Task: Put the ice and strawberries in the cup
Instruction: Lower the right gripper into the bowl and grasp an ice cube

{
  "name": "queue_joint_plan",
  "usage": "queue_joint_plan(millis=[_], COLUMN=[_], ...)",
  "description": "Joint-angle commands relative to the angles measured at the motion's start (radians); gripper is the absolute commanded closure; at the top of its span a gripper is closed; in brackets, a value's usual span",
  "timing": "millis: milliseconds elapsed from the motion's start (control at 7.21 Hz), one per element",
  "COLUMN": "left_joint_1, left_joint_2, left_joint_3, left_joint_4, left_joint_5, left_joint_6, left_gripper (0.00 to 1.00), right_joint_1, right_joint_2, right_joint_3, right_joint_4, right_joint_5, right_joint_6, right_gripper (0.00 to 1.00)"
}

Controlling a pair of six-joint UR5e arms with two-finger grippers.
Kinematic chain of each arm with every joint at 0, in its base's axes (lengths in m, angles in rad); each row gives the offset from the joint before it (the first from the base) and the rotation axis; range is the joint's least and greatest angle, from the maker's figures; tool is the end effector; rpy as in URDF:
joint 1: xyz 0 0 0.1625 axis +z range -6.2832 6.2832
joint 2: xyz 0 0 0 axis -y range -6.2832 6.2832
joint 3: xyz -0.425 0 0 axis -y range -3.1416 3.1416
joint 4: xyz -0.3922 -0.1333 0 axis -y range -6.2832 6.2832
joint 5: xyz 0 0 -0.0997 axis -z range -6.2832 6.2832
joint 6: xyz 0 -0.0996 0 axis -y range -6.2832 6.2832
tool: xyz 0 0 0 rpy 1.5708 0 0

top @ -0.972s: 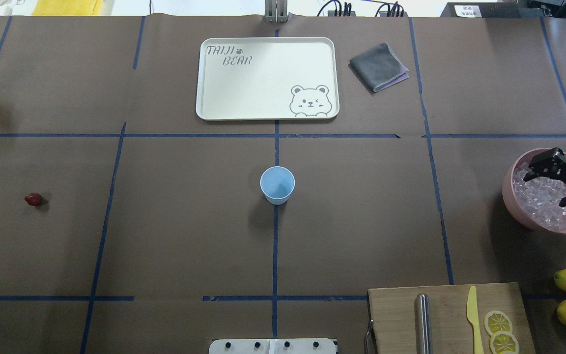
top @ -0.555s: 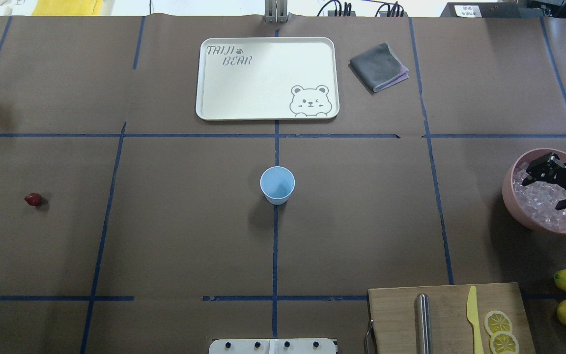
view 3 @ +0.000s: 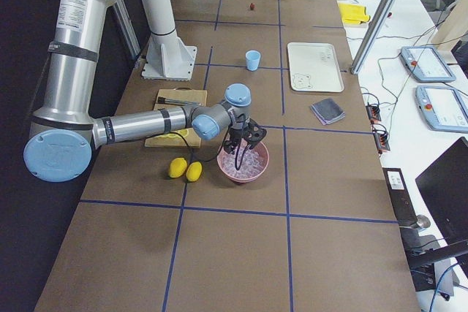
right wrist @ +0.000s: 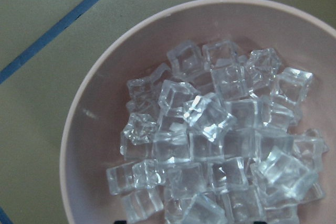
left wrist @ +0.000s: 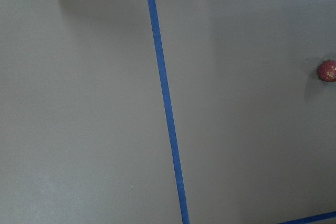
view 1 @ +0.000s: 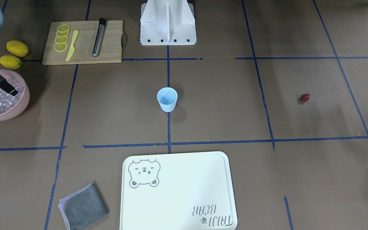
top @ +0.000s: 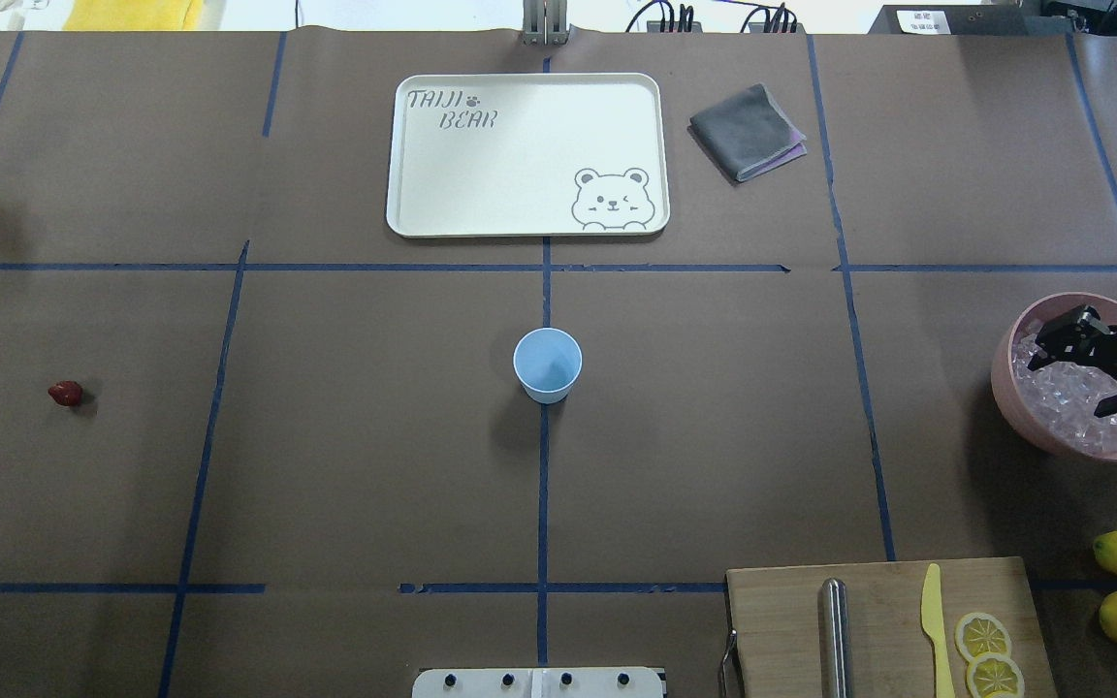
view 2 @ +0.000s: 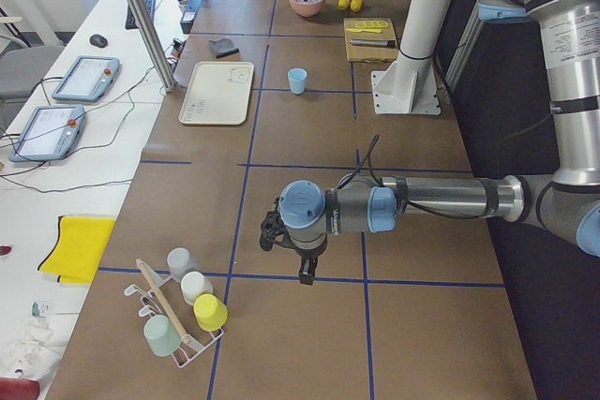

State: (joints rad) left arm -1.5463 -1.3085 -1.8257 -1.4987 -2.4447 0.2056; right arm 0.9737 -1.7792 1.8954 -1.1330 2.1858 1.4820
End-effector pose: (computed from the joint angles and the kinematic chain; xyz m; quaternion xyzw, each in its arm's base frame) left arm -0.0477 -0.3776 0.6475 0.0024 0.4244 0.0872 0.9013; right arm -0.1786 -0.3976 0.5496 -0.1190 -0.3722 0.3177 0.8639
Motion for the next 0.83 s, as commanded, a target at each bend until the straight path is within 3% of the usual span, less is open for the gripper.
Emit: queue_joint_plan(millis=[0,278,694], left_joint_1=[0.000,0.000,0.000], left_joint_2=[0.000,0.000,0.000], left_joint_3=[-0.007,-0.012,-0.014], left_joint_4=[0.000,0.000,0.000], left_joint_5=[0.000,0.001,0.000], left_joint_6=[0.000,0.000,-0.002], left_gripper=[0.00,0.00,0.00], right_joint_1=[-0.001,-0.001,-0.001], right_joint_2=[-0.002,-0.002,-0.002], right_joint_3=[-0.006,-0.009,-0.012], right_joint_4=[-0.001,-0.001,0.001], right_joint_5=[-0.001,0.000,0.000], right_joint_6=[0.000,0.000,0.000], right_gripper=[0.24,0.27,0.52])
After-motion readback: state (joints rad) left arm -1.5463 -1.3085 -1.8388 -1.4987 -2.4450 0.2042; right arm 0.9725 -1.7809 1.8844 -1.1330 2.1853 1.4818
